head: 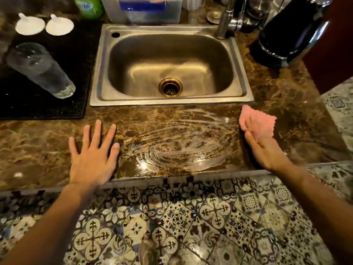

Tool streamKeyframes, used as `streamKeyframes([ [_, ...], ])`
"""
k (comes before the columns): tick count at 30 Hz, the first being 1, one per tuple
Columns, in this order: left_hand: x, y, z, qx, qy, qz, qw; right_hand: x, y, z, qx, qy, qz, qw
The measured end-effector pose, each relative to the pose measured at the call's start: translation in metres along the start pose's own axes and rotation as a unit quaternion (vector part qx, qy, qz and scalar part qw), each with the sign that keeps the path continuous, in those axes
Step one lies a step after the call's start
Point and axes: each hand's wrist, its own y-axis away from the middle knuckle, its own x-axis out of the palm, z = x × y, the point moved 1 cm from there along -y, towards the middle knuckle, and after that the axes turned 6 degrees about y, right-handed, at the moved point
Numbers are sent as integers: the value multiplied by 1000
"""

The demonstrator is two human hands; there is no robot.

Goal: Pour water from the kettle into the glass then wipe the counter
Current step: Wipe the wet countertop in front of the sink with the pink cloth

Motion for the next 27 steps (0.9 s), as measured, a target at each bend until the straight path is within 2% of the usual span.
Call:
streamKeyframes([
  [13, -2, -1, -3, -14, -3, 11, 1000, 68, 84, 73, -33, 30, 37, 998],
  [16, -3, -2, -3, -11, -3, 5, 1000, 87, 102, 104, -56, -47, 66, 995],
  [18, -3, 0, -2, -9, -4, 4, 1000, 93, 107, 127, -26, -171, 95, 980],
  [20, -5, 0, -2, -7, -4, 7, 1000, 90, 106, 147, 61, -335, 120, 933],
  [21, -5, -1, -2, -5, -5, 8, 1000, 86, 104, 154, 95, -434, 131, 886],
  [23, -5, -2, -3, -7, -10, 8, 1000, 75, 97, 158, 146, -627, 125, 755],
  [24, -5, -2, -2, -9, -12, 8, 1000, 67, 93, 155, 173, -689, 106, 696],
  [25, -4, -2, -1, -10, -12, 7, 1000, 57, 90, 149, 186, -723, 83, 660],
  [27, -3, -2, -1, -7, -10, 9, 1000, 31, 82, 131, 180, -748, 32, 639],
])
